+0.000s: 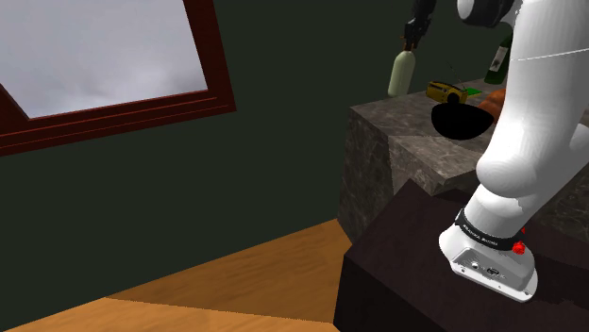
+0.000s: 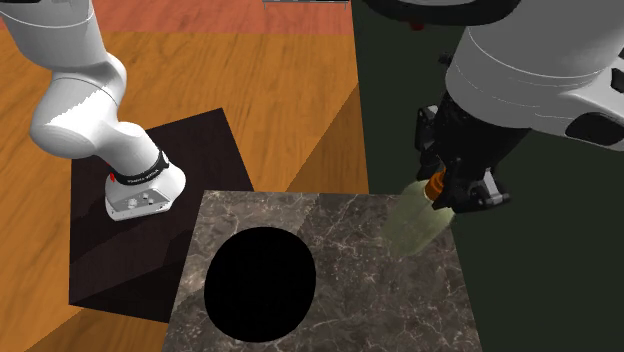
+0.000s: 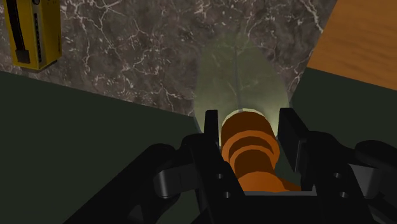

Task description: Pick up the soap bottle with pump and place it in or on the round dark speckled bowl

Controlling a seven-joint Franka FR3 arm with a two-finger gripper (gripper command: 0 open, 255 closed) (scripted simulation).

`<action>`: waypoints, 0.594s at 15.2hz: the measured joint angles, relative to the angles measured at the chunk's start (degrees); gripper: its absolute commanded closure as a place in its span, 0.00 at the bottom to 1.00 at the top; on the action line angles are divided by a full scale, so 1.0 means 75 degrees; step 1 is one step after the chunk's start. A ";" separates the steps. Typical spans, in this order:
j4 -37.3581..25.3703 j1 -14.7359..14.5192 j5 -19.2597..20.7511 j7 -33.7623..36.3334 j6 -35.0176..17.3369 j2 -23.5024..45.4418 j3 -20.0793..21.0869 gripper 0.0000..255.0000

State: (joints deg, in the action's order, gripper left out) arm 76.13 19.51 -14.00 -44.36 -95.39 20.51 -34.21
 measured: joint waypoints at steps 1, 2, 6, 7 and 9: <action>-0.0134 0.0028 -0.0012 0.0001 0.0113 0.0024 -0.0001 1.00; -0.0327 0.0079 -0.0046 -0.0004 0.0243 0.0091 0.0001 1.00; -0.0873 0.0193 -0.0103 0.0016 0.0689 0.0195 0.0000 1.00; -0.1021 0.0230 -0.0120 0.0016 0.0810 0.0224 -0.0001 1.00; -0.1407 0.0335 -0.0186 0.0019 0.1082 0.0343 0.0006 1.00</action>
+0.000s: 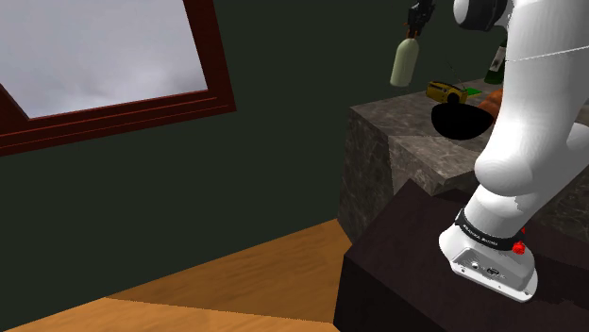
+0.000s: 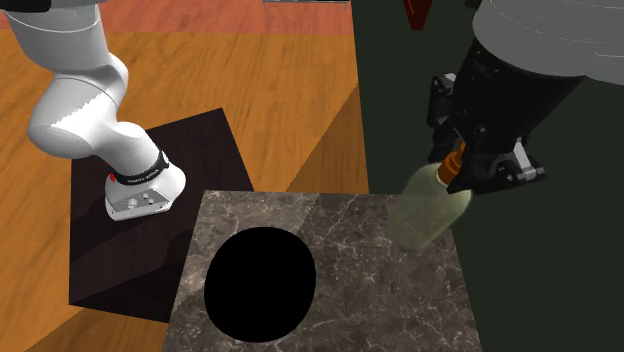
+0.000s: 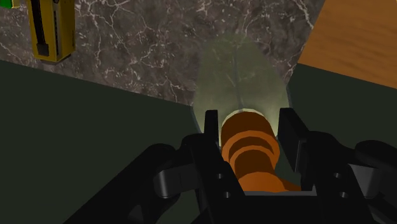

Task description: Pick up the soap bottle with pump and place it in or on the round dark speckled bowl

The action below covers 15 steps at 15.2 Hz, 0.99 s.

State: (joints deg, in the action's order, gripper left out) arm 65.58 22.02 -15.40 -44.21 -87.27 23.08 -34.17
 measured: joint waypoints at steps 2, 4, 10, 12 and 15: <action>-0.0400 0.0102 -0.0061 0.0014 0.0296 0.0107 0.0008 1.00; -0.0711 0.0189 -0.0111 0.0024 0.0529 0.0185 0.0014 1.00; 0.0158 -0.0002 0.0364 -0.0241 0.0581 -0.0810 -0.0209 1.00; 0.0667 -0.0130 0.0644 -0.0311 0.0527 -0.1326 -0.0289 1.00; 0.1358 -0.0252 0.1104 -0.0437 0.0507 -0.2132 -0.0396 1.00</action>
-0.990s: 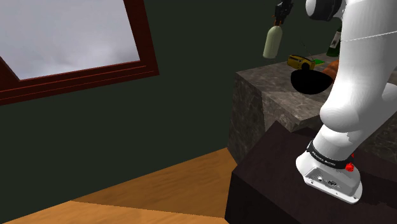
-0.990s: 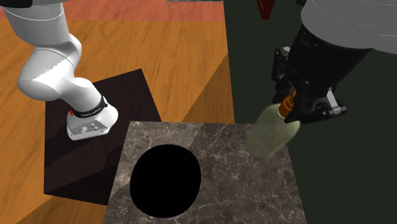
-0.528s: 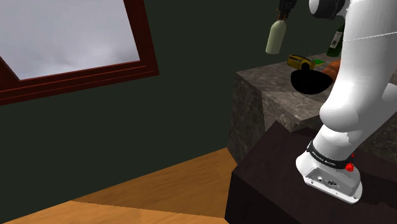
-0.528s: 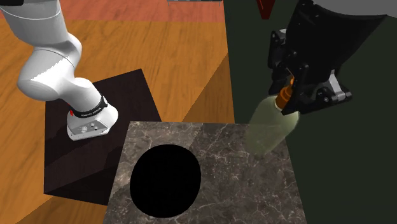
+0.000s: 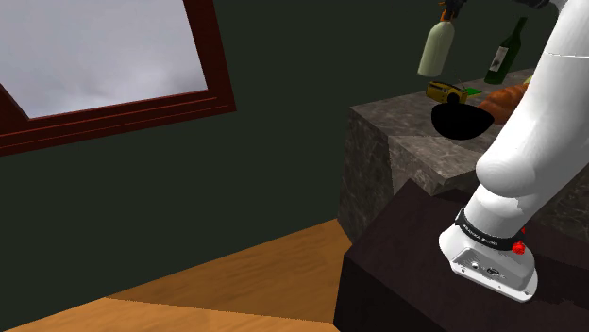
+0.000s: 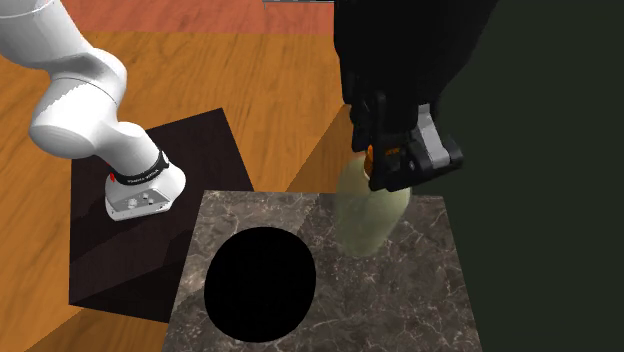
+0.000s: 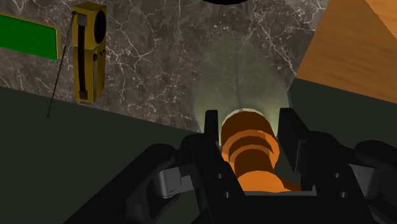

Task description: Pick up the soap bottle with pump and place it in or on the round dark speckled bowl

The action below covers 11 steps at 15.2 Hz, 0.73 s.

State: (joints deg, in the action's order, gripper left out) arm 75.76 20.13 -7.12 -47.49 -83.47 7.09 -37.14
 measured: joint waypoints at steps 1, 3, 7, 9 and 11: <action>0.0283 -0.0059 0.0173 0.0002 -0.0048 -0.0285 -0.0004 1.00; 0.0527 -0.0057 0.0459 -0.0090 0.0087 -0.0753 -0.0052 1.00; 0.1071 -0.0033 0.1022 -0.0194 0.0281 -0.1674 -0.0054 1.00; 0.1202 0.0038 0.1224 -0.0320 0.0412 -0.2007 -0.0090 1.00; 0.1349 0.0113 0.1466 -0.0428 0.0574 -0.2393 -0.0092 1.00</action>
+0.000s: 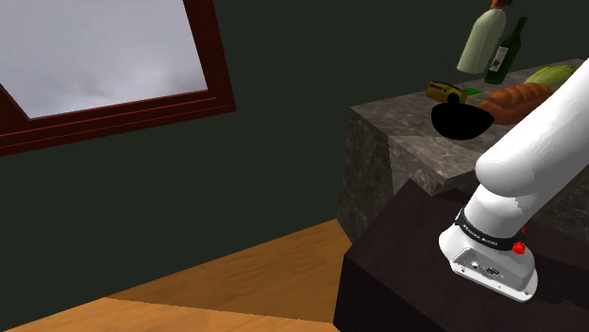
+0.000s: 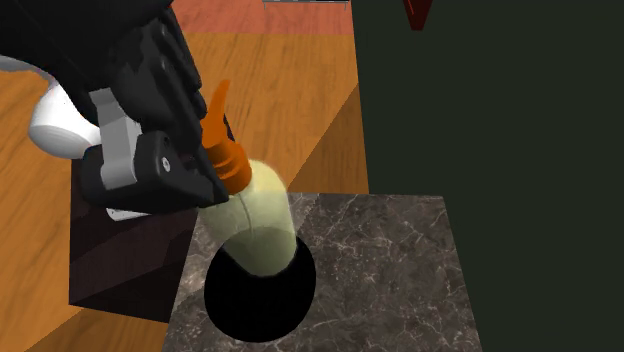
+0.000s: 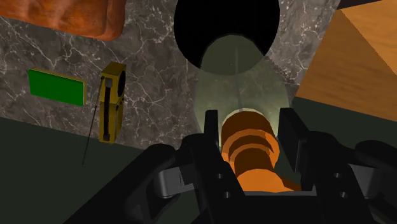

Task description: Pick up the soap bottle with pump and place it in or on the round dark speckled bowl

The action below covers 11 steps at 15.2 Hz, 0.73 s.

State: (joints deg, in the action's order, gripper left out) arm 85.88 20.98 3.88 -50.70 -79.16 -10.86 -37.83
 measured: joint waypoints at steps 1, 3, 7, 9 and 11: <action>-0.0052 0.0052 0.0067 -0.0122 0.0122 -0.0095 -0.0057 1.00; 0.0260 0.0096 0.0250 -0.0100 0.0069 -0.0413 0.0013 1.00; 0.0904 0.0138 0.0404 -0.0020 -0.0326 -0.0700 0.0090 1.00; 0.1222 0.0160 0.0466 0.0019 -0.0540 -0.0820 0.0118 1.00; 0.1511 0.0182 0.0529 0.0064 -0.0721 -0.0945 0.0154 1.00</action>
State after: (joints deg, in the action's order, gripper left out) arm 97.21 22.35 7.85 -50.22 -84.57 -17.95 -36.67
